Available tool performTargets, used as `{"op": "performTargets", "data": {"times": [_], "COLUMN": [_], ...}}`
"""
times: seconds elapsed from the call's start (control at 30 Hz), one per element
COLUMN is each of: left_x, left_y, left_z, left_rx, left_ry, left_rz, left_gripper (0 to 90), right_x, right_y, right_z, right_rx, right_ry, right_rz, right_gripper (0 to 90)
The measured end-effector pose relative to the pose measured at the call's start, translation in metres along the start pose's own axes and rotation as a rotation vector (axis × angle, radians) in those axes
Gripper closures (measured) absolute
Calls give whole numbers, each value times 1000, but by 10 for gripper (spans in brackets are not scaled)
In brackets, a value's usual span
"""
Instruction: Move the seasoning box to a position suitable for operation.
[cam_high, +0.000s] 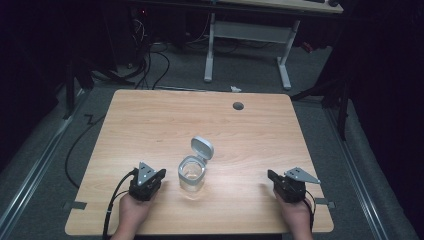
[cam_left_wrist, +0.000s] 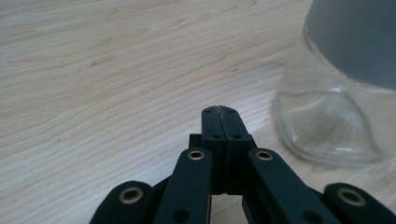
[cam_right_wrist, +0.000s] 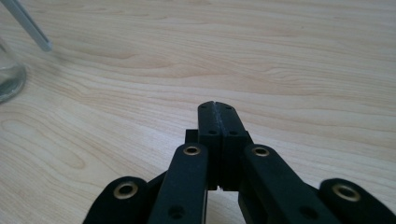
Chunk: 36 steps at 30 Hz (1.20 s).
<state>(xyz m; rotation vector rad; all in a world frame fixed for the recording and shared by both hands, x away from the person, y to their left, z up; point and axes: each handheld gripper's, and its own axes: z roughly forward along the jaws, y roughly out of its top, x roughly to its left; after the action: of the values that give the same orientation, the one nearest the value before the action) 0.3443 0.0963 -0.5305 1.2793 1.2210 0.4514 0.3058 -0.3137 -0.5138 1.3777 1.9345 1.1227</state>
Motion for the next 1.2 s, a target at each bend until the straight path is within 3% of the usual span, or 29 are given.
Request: {"op": "performTargets", "data": {"times": [0.33,0.67,0.87,1.2], "left_x": [-21,-26,-29,-36], "left_y": [-10,-14,-15,-16], "left_z": [8,6,4,-2], "left_rx": [23,23,28,31], "left_ry": [-60,-65,-68,-91], "left_rz": [-9,-19,-15,-11], "left_gripper": [900,900,900,900], "right_x": [-2,2,8,10], "right_y": [2,-1,0,-1], "right_z": [0,6,9,10], "right_rx": [-12,14,19,24], "right_ry": [12,-29,-16,2], "right_rz": [28,67,34,30], "right_gripper": [895,880,859,841]}}
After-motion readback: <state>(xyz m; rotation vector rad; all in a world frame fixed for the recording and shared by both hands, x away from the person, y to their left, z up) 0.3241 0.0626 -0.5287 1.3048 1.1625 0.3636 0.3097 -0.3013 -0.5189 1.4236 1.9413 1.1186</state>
